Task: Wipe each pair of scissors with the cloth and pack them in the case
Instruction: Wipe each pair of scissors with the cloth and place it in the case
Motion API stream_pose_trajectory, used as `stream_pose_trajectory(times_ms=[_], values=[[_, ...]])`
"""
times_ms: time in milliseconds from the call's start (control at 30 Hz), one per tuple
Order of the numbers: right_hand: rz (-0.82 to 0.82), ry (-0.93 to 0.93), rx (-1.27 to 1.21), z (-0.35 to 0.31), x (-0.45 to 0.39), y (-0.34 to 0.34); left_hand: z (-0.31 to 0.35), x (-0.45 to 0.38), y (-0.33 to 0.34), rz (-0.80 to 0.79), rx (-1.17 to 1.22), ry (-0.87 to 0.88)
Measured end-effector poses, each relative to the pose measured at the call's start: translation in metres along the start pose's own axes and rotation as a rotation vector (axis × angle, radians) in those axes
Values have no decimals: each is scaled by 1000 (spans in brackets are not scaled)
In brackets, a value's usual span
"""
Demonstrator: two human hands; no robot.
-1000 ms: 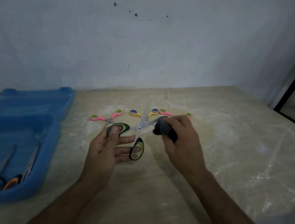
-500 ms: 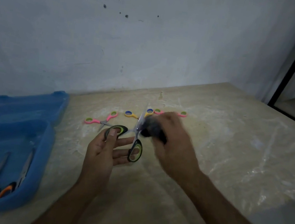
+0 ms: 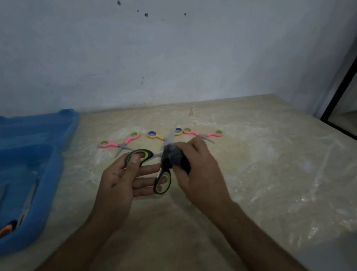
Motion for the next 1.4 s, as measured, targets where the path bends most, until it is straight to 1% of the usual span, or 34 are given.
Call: stream_pose_trajectory(times_ms=[133,167,200,233,300,333,367,433,533,600,633,700,767,833,967,1067,1133,1200,1300,1333,1400], values=[[203,204,-51,41,-28,-29,2,-1,-8,17,7,0],[247,204,-75,40,-29,-37,1,-2,-8,26,4,-5],[263,164,-93,31,-25,-40,0,-3,-7,34,-1,-10],[238,95,-113,17,-18,-37,-2,-3,-5,40,-7,-15],[72,-35,-94,-11,-2,-17,-5,-2,-3,44,-15,-15],[-12,-69,-51,-17,5,-4,-5,-2,-2,40,-14,-11],[-51,-79,-7,-15,5,5,-4,-2,-2,32,-9,-7],[-7,-6,-3,4,-11,5,-3,-1,-6,32,0,-5],[152,153,-28,37,-36,-17,-4,-3,-13,55,-14,-21],[209,142,-62,32,-34,-27,-6,-5,-11,61,-18,-35],[187,90,-78,20,-27,-26,-7,-5,-9,60,-21,-35],[49,-36,-71,-8,-6,-9,-7,-3,-6,56,-21,-30],[-54,-103,-12,-16,6,10,-4,-1,-4,38,-4,-24],[-29,-42,3,1,-8,11,-1,-1,-6,28,5,-20],[133,158,-1,44,-42,-18,1,-3,-12,37,-29,-31],[184,129,-22,39,-45,-36,1,-4,-11,45,-40,-32],[129,73,-33,22,-38,-36,-1,-3,-10,41,-49,-25],[-8,-32,-41,-2,-24,-23,-1,-2,-9,42,-59,-16],[-183,-237,83,-23,-4,3,3,-1,-8,29,-70,7],[-211,-245,113,-21,-7,6,5,-1,-8,21,-72,23],[-198,-162,125,-6,-29,1,9,-1,-9,6,-94,60]])
Point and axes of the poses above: each hand's wrist, its own x-axis away from the middle knuckle, its own y-axis out of the palm, z = x × y, the point moved 7 cm from there along -x, towards the middle knuckle, and after that the axes turned 13 degrees about y, right-handed, at the moved point
